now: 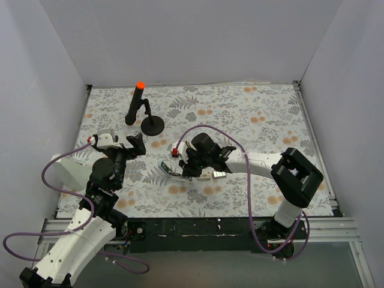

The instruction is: Load the staples into the stapler

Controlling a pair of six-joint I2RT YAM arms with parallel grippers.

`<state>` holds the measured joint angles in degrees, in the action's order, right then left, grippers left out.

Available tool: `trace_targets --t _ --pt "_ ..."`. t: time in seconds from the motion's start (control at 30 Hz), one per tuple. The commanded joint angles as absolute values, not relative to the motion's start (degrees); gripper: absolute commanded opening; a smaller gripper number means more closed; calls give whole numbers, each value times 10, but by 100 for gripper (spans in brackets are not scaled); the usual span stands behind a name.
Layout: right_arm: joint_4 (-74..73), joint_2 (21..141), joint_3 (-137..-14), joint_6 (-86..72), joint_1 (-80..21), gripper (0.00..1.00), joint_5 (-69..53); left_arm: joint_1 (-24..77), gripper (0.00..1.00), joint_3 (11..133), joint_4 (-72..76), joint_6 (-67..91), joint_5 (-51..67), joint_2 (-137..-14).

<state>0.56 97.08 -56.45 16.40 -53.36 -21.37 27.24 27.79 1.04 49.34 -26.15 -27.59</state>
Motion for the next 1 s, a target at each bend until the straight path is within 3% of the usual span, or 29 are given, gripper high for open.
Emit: trace_targets --t 0.0,0.97 --pt "30 945 -558 155 -533 4 -217 268 98 292 4 495 -255 -274" --pt "31 975 -556 151 -533 4 -222 266 98 293 4 495 -253 -274"
